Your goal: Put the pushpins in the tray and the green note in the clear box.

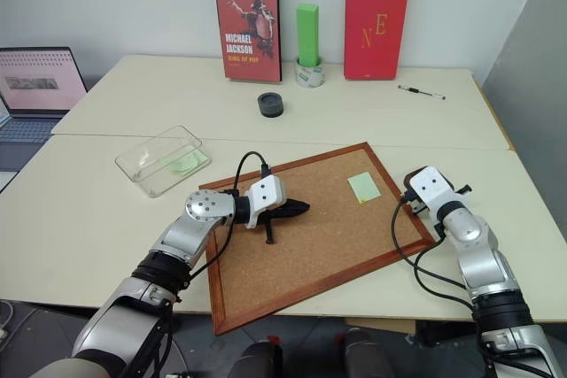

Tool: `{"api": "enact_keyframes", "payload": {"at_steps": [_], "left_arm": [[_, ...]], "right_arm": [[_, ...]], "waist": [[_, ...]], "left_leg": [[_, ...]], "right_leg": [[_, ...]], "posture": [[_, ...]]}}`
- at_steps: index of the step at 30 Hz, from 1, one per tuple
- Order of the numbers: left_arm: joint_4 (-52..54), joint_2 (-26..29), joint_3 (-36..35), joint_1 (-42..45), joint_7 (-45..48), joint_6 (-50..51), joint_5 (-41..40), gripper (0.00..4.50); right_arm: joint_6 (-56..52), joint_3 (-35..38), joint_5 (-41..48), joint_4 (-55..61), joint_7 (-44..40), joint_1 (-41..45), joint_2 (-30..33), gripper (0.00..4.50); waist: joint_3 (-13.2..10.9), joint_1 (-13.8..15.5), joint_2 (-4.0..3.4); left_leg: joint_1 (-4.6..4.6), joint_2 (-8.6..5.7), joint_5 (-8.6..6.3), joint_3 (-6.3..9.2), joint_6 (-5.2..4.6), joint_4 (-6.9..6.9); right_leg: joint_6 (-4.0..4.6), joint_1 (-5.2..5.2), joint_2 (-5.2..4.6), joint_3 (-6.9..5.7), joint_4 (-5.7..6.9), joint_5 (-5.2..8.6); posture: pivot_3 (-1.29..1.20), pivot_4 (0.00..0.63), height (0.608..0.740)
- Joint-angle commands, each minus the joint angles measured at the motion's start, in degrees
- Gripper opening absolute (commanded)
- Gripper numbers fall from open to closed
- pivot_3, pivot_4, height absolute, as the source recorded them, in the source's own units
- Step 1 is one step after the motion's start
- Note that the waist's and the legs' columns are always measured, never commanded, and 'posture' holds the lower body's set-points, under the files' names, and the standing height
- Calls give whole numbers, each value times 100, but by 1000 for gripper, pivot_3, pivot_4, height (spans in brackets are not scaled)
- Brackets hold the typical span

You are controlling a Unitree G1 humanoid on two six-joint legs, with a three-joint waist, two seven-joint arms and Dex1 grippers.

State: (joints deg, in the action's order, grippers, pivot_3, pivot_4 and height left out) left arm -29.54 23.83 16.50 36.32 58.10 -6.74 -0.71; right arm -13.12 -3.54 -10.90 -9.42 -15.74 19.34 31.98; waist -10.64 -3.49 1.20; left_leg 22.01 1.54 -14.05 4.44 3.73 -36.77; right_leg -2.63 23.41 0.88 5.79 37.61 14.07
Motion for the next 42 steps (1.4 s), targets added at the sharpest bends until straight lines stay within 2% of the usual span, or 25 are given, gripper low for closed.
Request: {"api": "enact_keyframes", "payload": {"at_steps": [1,6,13,18,23,32,36,42], "left_arm": [[-133,72,92,-142,-94,113,276,102],[-109,78,91,-162,-106,124,274,102],[-129,75,90,-160,-101,112,274,102],[-168,59,101,-127,-106,97,285,102],[-179,51,104,-106,-122,87,287,102],[-110,79,99,-103,-123,131,285,102],[-72,118,76,-123,-120,150,281,102],[-67,137,59,-128,-138,159,281,102]], "right_arm": [[110,121,-83,164,54,179,49,2104],[-119,333,27,817,8,-15,52,3074],[-741,616,1300,2347,-542,-662,-649,3074],[-1103,335,2002,2949,-866,-1202,-1192,3074],[-979,14,1832,2658,-762,-1208,-1409,3074],[-568,-97,1592,1851,-662,-747,-1551,3074],[-445,-104,1501,1536,-586,-603,-1590,2477],[-360,-73,1497,1441,-630,-587,-1597,1266]], "waist": [[0,0,0],[0,-1,0],[0,4,0],[0,5,0],[0,3,0],[0,7,0],[0,7,0],[0,5,0]], "left_leg": [[0,0,0,0,0,0],[-1,0,0,1,0,0],[0,1,0,6,0,8],[0,1,0,6,0,8],[-2,3,0,6,0,8],[1,6,0,4,0,8],[2,5,0,4,0,11],[2,5,0,4,0,11]], "right_leg": [[0,0,0,0,0,0],[0,0,0,0,0,0],[0,0,1,-4,0,0],[1,0,0,-2,0,1],[2,3,0,-3,-3,1],[2,4,1,-6,-12,1],[1,4,1,-6,-12,1],[1,4,1,-6,-12,1]], "posture": [[0,150,740],[0,150,740],[0,150,740],[0,150,740],[0,150,740],[0,150,740],[0,150,740],[0,150,740]]}}
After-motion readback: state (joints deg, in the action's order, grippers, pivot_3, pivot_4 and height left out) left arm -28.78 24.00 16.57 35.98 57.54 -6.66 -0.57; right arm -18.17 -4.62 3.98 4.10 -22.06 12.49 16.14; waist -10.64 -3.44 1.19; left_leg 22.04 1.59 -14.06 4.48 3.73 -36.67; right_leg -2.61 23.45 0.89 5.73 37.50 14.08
